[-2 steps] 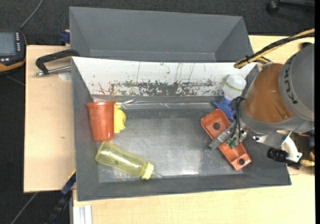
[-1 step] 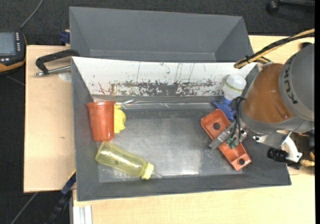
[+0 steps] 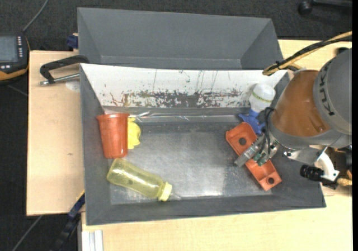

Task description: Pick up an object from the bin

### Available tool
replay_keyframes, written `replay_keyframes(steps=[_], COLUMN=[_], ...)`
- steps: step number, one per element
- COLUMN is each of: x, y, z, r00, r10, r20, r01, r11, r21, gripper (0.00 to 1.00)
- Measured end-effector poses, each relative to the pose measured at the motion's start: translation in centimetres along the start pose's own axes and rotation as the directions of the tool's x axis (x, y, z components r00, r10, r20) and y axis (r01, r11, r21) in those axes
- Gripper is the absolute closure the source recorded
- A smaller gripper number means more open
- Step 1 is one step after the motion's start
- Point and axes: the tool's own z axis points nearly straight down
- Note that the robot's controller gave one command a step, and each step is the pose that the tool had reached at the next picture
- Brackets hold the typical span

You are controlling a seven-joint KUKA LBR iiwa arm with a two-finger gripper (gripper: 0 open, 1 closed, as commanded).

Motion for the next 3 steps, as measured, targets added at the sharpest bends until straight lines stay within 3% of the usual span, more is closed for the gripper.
replay_keyframes(steps=[3], x=[-0.1], y=[0.1], z=[-3.6], r00=[1.000], r10=[-0.001], r20=[0.003], r01=[0.001], r11=[1.000], r21=[-0.002], gripper=[1.00])
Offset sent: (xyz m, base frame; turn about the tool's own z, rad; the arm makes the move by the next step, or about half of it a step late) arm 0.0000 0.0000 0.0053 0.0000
